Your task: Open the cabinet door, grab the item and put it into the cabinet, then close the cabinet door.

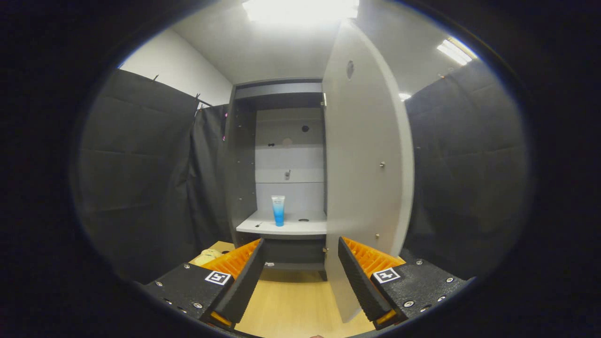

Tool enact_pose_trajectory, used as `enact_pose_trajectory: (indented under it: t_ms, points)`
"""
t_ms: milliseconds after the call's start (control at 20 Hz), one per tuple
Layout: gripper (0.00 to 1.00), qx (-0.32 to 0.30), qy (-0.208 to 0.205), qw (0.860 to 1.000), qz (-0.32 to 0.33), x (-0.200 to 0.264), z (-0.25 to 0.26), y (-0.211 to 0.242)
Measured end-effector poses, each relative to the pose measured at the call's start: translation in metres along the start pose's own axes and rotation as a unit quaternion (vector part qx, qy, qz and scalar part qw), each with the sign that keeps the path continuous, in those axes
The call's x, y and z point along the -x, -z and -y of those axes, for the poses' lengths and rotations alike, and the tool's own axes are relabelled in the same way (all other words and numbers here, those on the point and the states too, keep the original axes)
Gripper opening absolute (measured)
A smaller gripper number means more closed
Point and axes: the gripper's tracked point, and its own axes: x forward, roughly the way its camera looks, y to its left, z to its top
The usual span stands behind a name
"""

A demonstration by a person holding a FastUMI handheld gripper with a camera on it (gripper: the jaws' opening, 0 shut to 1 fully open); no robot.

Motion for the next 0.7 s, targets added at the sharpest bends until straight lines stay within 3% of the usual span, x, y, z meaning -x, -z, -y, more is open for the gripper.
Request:
enact_pose_trajectory:
  t_ms: [450, 700]
  points:
    - [0.94, -0.007, 0.092, 0.995, 0.049, 0.043, 0.102, -0.054]
    - [0.93, -0.008, 0.172, 0.983, 0.066, 0.043, 0.179, -0.069]
